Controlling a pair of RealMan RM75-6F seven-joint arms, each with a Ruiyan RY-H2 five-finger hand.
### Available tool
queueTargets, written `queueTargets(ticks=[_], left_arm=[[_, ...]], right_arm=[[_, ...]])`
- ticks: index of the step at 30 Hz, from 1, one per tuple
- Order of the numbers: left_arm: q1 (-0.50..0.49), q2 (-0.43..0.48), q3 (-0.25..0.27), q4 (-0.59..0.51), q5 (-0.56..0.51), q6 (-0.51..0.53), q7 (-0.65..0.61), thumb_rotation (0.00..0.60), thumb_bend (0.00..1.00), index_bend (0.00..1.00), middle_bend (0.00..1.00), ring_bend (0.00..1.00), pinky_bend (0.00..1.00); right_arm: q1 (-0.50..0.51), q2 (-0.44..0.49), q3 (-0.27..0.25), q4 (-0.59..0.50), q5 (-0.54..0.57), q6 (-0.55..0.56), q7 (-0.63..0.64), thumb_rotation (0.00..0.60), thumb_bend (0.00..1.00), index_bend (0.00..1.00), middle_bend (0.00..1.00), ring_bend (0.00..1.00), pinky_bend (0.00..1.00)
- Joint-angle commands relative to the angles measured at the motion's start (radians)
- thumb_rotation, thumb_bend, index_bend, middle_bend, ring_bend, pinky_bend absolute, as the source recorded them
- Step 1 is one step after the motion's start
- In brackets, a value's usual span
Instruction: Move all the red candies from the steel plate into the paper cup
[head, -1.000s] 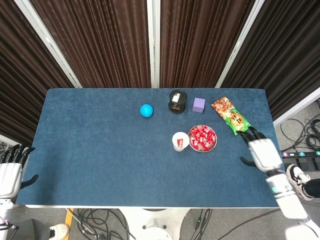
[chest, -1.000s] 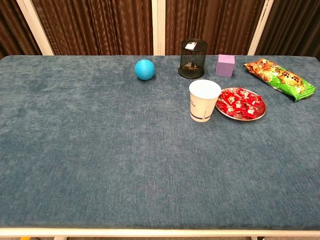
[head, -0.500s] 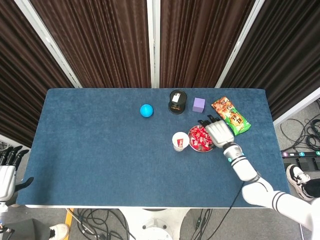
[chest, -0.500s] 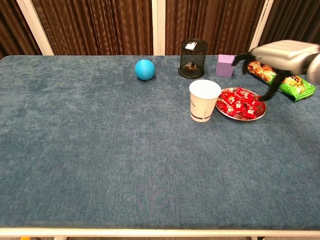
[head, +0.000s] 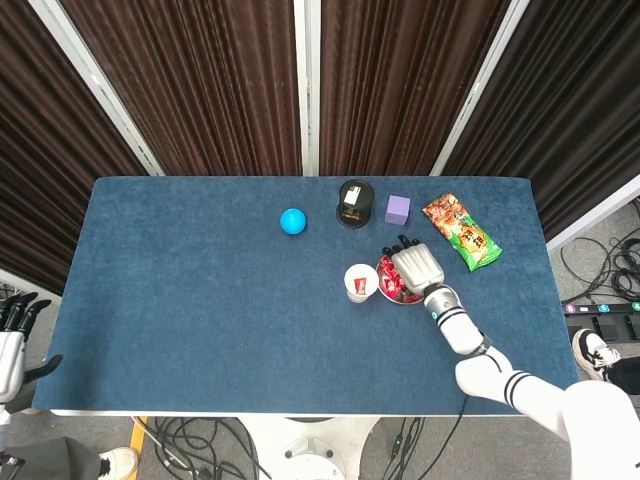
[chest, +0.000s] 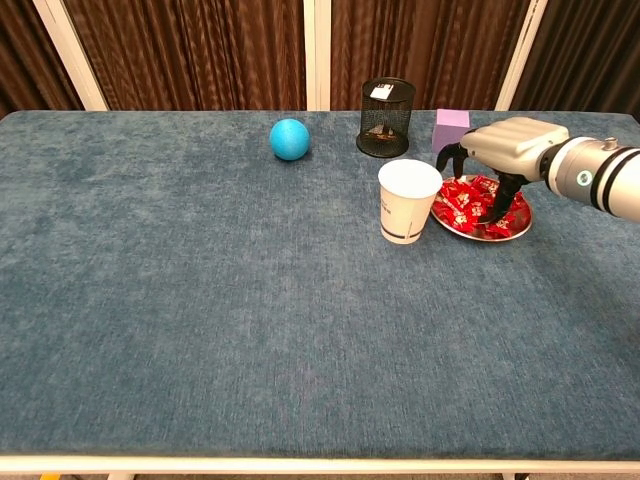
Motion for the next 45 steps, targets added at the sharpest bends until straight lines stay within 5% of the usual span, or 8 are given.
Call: queueTargets(ticks=[1, 8, 15, 28, 34, 45], left_arm=[[0.001, -0.002, 0.0, 0.004, -0.004, -0.003, -0.003, 0.6, 0.0, 0.29, 0.25, 0.14, 0.21], [0.004, -0.008, -0.002, 0.015, -0.007, -0.003, -0.012, 0.6, 0.0, 0.29, 0.25, 0.14, 0.21], [0.004, -0.011, -0.002, 0.027, -0.009, -0.011, -0.023, 0.6, 0.0, 0.29, 0.25, 0.14, 0.21], [0.007, -0.021, -0.002, 0.048, -0.011, -0.015, -0.039, 0.6, 0.0, 0.29, 0.25, 0.14, 0.21], [0.006, -0.023, -0.003, 0.051, -0.007, -0.014, -0.041, 0.6, 0.0, 0.29, 0.25, 0.14, 0.21], [0.011, -0.02, -0.003, 0.049, -0.006, -0.009, -0.039, 0.6, 0.0, 0.29, 0.25, 0.14, 0.21]], right_arm=[[0.011, -0.021, -0.008, 0.032, -0.007, -0.008, 0.021, 0.6, 0.11, 0.23, 0.28, 0.09, 0.27], [0.028, -0.048, -0.013, 0.079, -0.009, -0.031, 0.049, 0.6, 0.13, 0.26, 0.29, 0.09, 0.27], [0.031, -0.059, -0.021, 0.099, -0.018, -0.021, 0.055, 0.6, 0.21, 0.39, 0.4, 0.14, 0.28], [0.022, -0.055, -0.026, 0.096, -0.053, 0.03, 0.102, 0.6, 0.42, 0.64, 0.53, 0.31, 0.52], [0.001, 0.01, -0.021, 0.014, -0.08, 0.099, 0.117, 0.6, 0.43, 0.65, 0.53, 0.32, 0.53], [-0.033, 0.232, 0.018, -0.36, -0.16, 0.275, 0.099, 0.6, 0.42, 0.65, 0.52, 0.31, 0.51]])
